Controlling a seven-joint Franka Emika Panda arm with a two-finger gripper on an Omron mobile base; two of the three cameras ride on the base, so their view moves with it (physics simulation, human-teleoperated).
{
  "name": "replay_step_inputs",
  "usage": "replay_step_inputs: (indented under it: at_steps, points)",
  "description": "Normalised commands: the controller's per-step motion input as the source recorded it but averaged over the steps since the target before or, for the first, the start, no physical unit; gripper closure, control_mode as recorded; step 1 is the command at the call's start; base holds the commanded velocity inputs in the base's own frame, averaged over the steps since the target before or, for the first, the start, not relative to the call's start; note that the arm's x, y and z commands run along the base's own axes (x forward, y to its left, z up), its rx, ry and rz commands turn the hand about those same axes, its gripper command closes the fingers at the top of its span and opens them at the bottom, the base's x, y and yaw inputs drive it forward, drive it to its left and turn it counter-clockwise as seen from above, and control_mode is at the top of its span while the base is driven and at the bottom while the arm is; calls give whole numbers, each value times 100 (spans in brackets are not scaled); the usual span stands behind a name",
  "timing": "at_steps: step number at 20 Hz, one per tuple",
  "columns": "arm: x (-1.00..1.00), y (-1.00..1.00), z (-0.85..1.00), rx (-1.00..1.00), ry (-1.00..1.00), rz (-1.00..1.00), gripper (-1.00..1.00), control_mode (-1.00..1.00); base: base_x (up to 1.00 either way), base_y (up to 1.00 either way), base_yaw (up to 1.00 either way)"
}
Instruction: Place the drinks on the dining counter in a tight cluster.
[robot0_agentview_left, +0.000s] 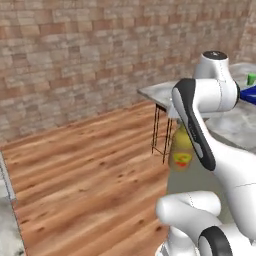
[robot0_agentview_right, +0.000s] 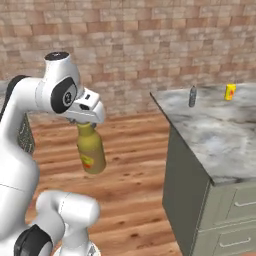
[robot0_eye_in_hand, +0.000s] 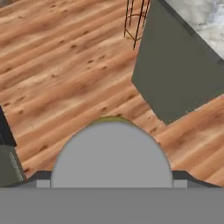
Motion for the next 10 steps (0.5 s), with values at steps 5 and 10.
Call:
replay_step_inputs:
  at_steps: [5,10]
  points:
    - [0,0,0,0,0,0,100,100,100,95,-51]
    - [0,0,0,0,0,0,100,100,81,65,-75]
